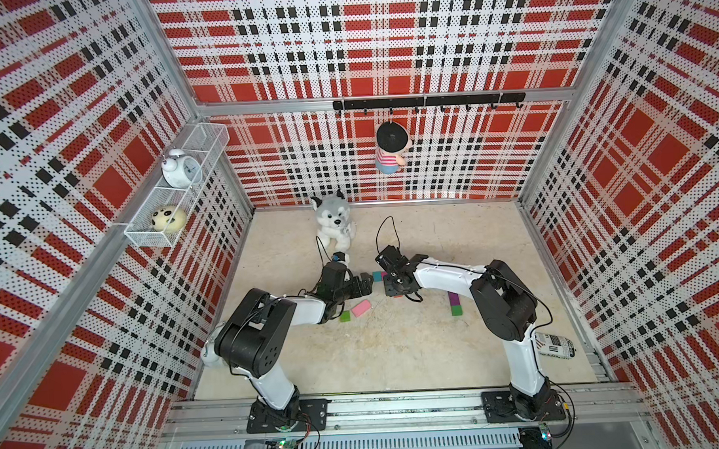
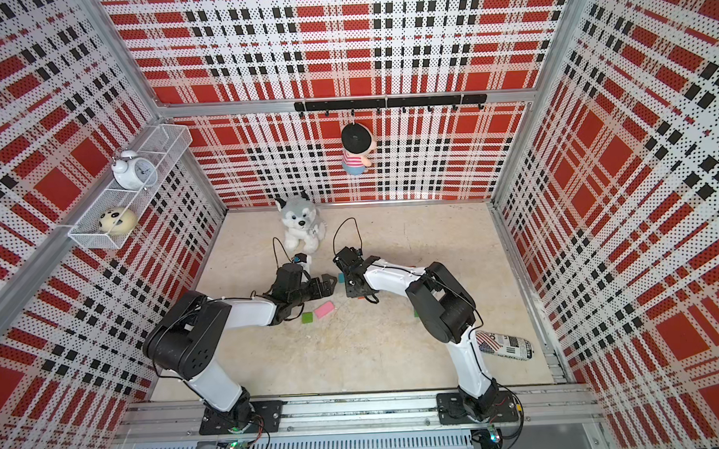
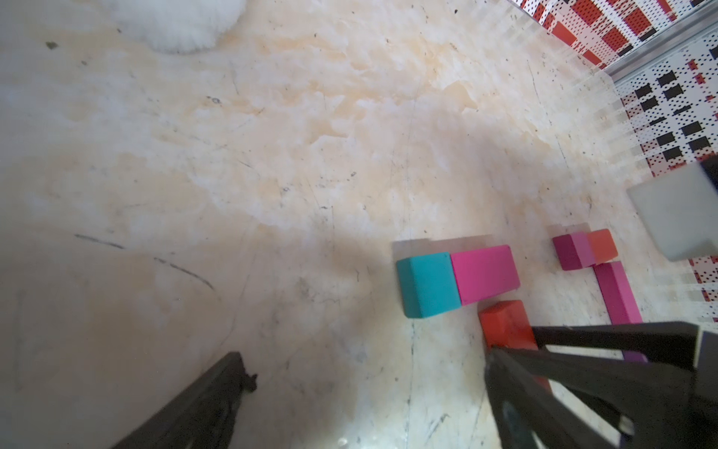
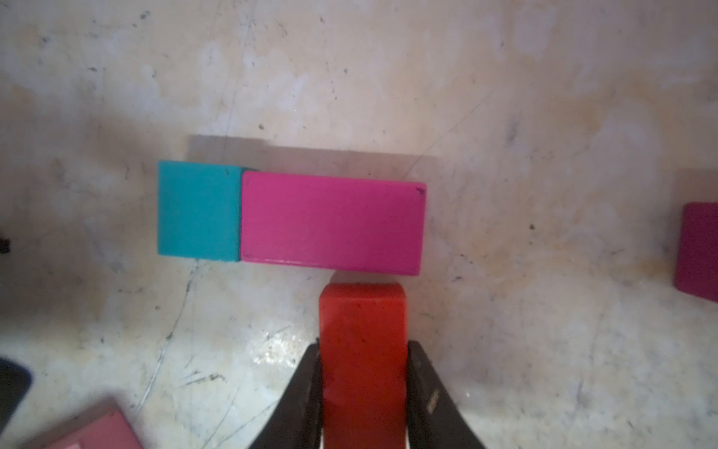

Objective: Assemble the number 7 with building blocks
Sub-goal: Assemble the building block at the center of the board.

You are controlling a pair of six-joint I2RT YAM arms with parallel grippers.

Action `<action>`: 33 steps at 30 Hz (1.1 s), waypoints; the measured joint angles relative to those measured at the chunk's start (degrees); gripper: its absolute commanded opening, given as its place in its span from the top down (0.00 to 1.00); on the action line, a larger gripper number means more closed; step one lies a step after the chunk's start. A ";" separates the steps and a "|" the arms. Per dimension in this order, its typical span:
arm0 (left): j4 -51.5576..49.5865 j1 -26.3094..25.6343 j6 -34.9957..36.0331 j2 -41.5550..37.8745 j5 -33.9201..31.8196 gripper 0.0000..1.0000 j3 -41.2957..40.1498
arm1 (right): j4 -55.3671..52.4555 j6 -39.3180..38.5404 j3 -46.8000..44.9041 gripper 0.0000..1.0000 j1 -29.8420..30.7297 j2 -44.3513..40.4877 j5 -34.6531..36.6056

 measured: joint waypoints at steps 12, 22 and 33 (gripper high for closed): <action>0.57 0.44 0.00 0.22 1.20 0.02 -0.02 | -1.25 1.62 1.31 0.65 0.00 0.85 1.05; 1.51 1.01 -0.02 0.22 2.03 0.02 -0.57 | -1.40 2.84 2.10 0.63 -0.02 1.40 1.33; 2.10 1.14 -0.02 0.24 2.36 0.02 -0.87 | -1.38 3.48 2.10 0.62 -0.17 1.49 1.42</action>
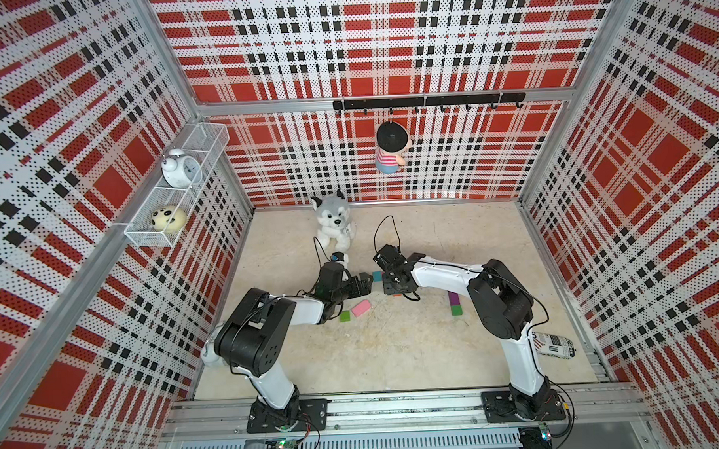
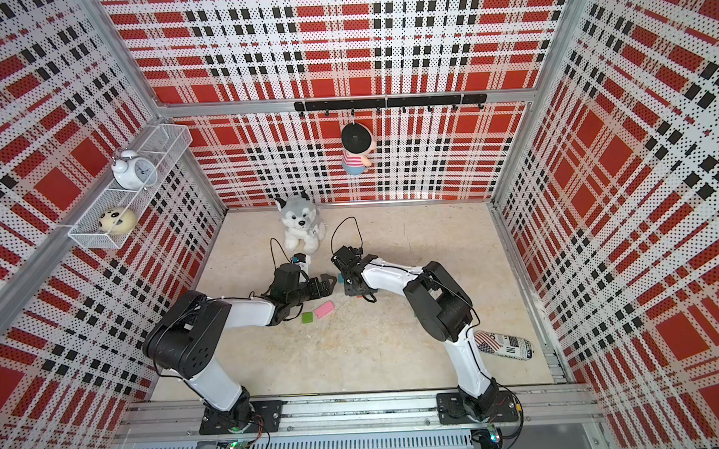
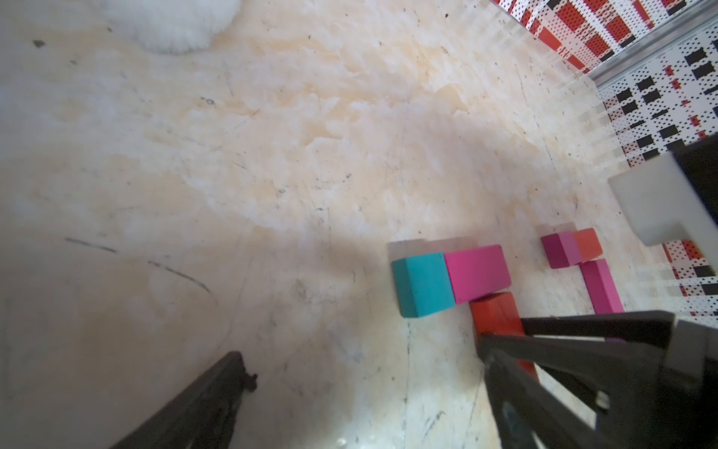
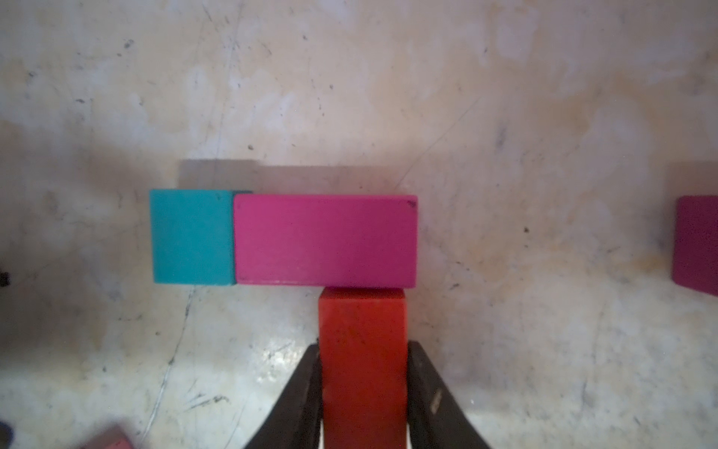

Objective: Assemble the number 7 with building blocks
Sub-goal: Assemble the building block at the center of the board.

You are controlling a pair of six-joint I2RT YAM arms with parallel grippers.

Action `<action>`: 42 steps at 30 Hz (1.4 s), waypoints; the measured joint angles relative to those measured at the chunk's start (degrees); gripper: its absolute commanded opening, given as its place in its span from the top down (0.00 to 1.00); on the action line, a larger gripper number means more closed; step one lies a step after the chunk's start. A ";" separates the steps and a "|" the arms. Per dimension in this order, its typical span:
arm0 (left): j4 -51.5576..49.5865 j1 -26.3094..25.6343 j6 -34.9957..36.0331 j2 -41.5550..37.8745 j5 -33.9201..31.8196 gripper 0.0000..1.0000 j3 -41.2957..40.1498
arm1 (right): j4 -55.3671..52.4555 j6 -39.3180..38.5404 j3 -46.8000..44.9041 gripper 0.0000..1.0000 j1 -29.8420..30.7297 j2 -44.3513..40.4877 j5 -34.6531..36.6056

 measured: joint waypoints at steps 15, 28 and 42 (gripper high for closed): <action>0.07 0.17 -0.02 0.00 0.07 0.02 0.00 | 0.09 0.59 0.00 0.62 -0.22 0.07 0.09; 0.15 0.26 -0.02 0.04 0.24 0.02 -0.02 | 0.26 0.57 0.46 0.56 -0.59 0.42 0.11; 1.22 0.66 -0.02 -0.26 0.26 0.02 -0.98 | 2.12 0.28 -1.01 0.40 0.07 -0.48 0.20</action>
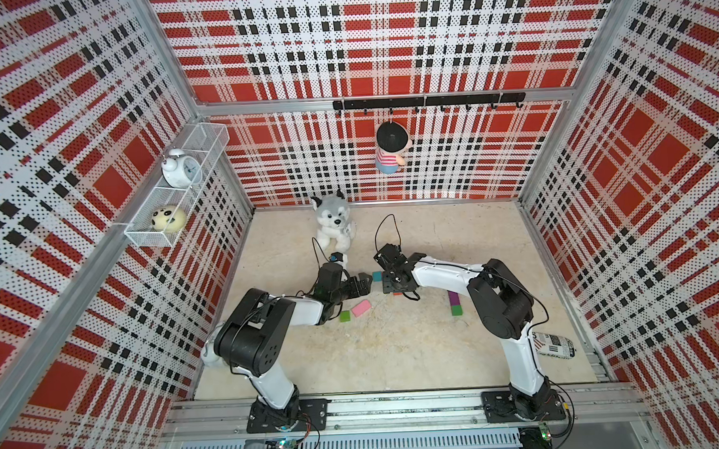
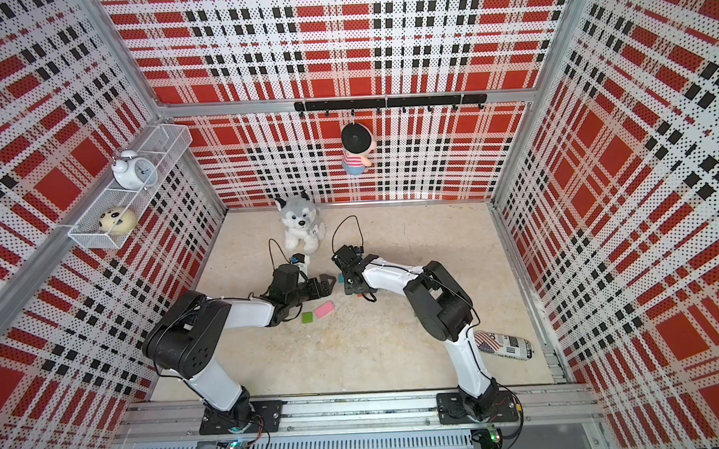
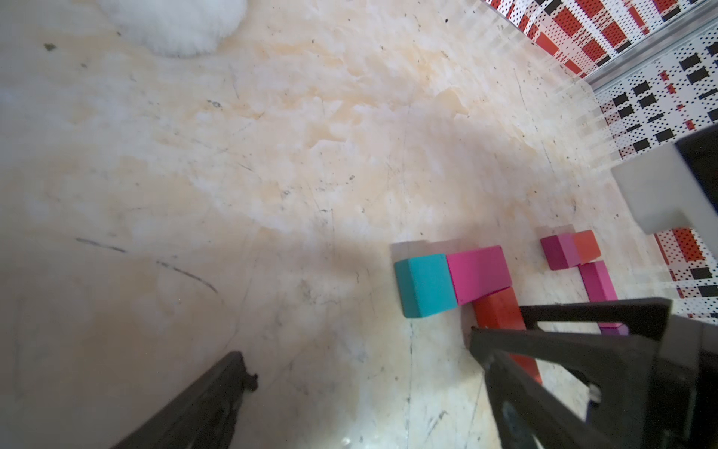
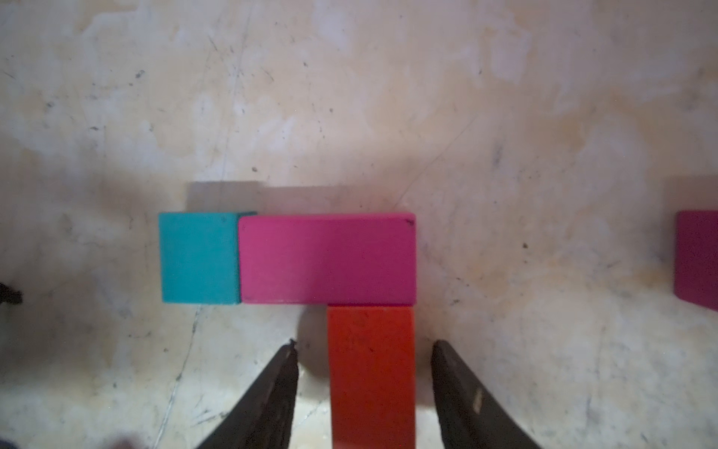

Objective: Assemble the number 7 with building blocks
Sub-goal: Assemble the building block at the center of the board, then pick up the building block from the center of the board.

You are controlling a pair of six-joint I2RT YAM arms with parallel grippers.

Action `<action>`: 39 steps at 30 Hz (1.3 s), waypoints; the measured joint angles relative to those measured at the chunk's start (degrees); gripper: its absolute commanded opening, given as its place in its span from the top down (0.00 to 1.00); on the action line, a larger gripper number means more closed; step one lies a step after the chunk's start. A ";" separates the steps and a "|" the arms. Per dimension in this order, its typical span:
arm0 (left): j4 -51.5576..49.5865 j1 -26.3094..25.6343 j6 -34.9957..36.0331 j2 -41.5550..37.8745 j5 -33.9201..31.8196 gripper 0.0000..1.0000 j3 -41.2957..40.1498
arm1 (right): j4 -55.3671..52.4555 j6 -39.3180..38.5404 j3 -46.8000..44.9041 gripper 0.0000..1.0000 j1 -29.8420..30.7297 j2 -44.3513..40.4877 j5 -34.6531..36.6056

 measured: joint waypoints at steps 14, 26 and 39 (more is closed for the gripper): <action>-2.14 10.73 -0.17 -11.98 -0.74 0.02 -6.16 | 5.97 -28.98 -8.61 0.13 10.21 -11.34 7.13; -8.13 19.98 0.15 -18.51 -1.70 0.02 -9.92 | 10.05 -55.65 -6.71 0.18 10.12 -10.40 -0.63; -6.73 23.30 -0.68 -16.81 3.19 0.02 -10.71 | 9.92 -74.14 -1.57 0.23 9.18 -2.32 -13.53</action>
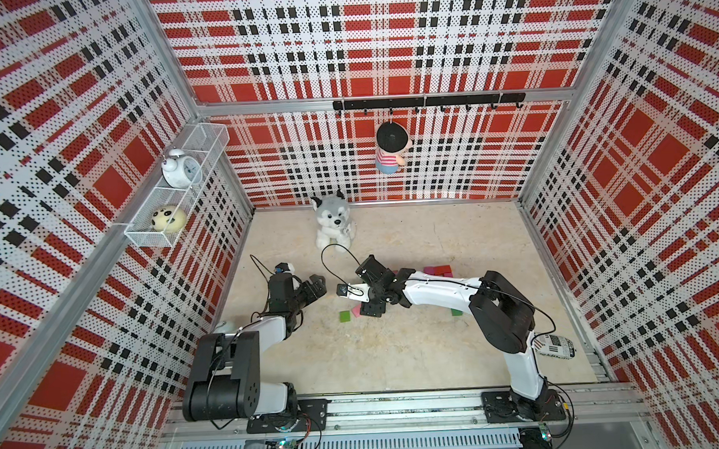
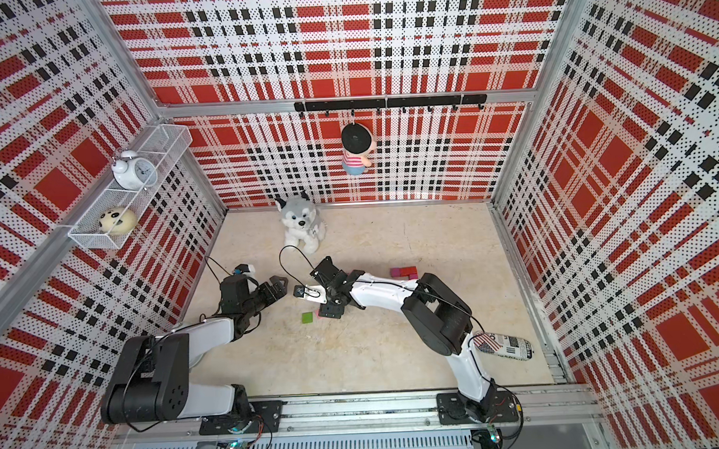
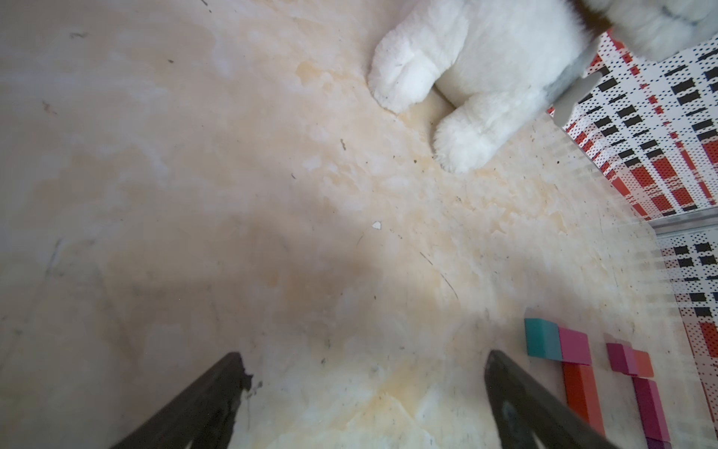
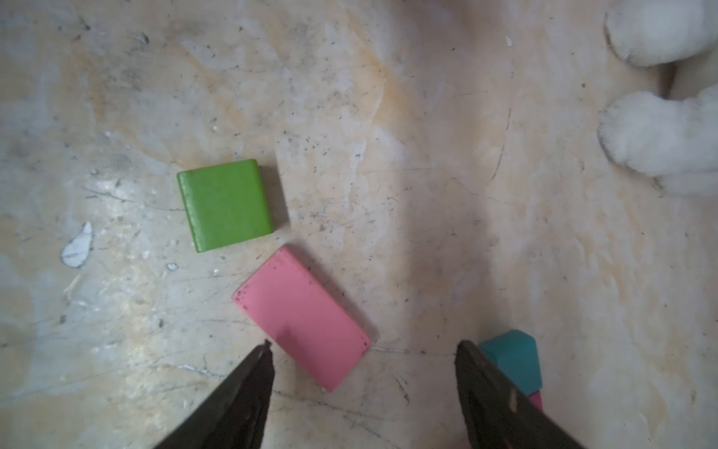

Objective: Assemble the number 7 with building blocks
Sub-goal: Pick up the building block from the center of the board.

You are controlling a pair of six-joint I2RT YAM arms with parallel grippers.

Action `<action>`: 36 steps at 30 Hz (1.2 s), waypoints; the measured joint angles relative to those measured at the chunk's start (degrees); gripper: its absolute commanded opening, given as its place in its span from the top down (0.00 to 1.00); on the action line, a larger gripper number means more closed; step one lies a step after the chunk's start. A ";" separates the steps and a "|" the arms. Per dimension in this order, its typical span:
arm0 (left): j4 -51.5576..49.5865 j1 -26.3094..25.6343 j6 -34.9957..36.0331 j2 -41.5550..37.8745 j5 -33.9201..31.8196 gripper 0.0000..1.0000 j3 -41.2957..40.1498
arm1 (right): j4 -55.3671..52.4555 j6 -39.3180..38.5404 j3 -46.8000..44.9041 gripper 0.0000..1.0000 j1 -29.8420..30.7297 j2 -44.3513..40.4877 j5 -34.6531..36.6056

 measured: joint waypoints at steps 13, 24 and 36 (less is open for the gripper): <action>3.06 1.84 -1.92 1.62 3.78 0.02 -1.70 | -1.01 -5.07 0.90 0.28 -0.22 1.31 -5.86; 3.89 1.97 -2.51 1.62 4.13 0.02 -2.80 | -3.04 -6.93 4.61 0.48 -0.31 5.18 -6.71; 4.44 2.80 -3.04 1.62 4.94 0.02 -2.91 | -5.97 -6.84 6.58 0.67 -0.35 6.23 -4.83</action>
